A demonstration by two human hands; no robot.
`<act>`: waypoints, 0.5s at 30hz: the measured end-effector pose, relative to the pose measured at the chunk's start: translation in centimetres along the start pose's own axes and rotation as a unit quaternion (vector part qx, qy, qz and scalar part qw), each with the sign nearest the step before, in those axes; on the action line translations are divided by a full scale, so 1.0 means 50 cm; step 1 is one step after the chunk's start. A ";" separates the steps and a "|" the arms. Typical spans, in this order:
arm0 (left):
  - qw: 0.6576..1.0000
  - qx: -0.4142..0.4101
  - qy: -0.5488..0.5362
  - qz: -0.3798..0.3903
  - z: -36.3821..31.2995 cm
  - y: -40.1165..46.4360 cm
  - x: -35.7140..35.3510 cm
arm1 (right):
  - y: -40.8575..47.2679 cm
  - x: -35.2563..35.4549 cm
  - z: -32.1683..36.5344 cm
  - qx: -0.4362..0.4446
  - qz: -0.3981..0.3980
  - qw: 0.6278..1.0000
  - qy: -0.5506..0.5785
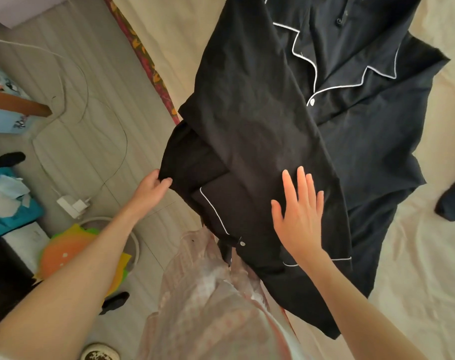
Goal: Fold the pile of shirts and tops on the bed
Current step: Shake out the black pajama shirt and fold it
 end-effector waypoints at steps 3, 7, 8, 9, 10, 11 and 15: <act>0.999 -0.037 -0.028 -0.022 0.021 -0.031 0.002 | -0.028 -0.006 0.013 0.010 -0.005 1.000 0.009; 0.998 -0.046 -0.029 0.013 0.054 -0.081 -0.010 | -0.091 -0.016 0.027 0.021 -0.013 0.999 0.033; 0.999 -0.045 -0.001 0.017 0.063 -0.093 -0.017 | -0.111 -0.019 0.027 0.019 -0.013 0.999 0.040; 0.999 -0.043 0.021 0.019 0.073 -0.106 -0.024 | -0.134 -0.022 0.025 0.016 -0.012 0.999 0.047; 0.999 -0.039 0.031 0.017 0.083 -0.119 -0.031 | -0.157 -0.024 0.023 0.014 -0.016 0.998 0.054; 0.999 -0.035 0.036 0.010 0.094 -0.132 -0.038 | -0.179 -0.028 0.020 0.014 -0.021 0.998 0.062; 0.995 -0.050 0.069 -0.060 0.137 -0.180 -0.050 | -0.273 -0.047 0.009 0.009 -0.026 0.996 0.088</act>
Point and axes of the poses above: each hand's wrist, its own y-axis towards the middle knuckle, its own x-axis out of the back of the hand, z = x × y, the point moved 4 cm from there along y, towards the middle knuckle, and after that the axes turned 3 degrees about x, right-handed, at the moved point
